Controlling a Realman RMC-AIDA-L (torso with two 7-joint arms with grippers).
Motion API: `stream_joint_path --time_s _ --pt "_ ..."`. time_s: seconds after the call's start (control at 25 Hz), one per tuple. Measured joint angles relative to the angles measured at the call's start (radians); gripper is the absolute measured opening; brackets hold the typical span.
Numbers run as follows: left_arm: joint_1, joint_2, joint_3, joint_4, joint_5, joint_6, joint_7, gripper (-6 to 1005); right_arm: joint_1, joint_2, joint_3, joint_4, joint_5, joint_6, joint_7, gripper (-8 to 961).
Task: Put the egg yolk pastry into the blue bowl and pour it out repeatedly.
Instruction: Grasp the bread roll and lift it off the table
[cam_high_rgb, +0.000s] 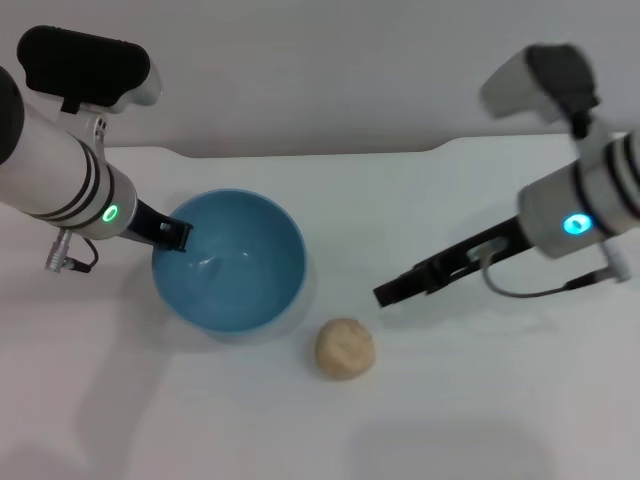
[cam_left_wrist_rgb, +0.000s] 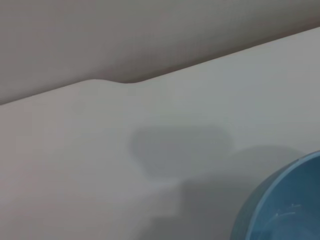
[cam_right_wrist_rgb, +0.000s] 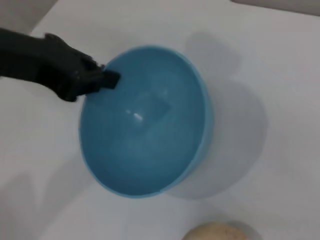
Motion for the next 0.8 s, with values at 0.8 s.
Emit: stream_joint_path --time_s 0.8 --pt "-0.005 -0.005 0.019 0.000 -0.006 -0.002 0.000 3 0.009 0.028 -0.356 -0.153 0.128 -0.394 0.015 390"
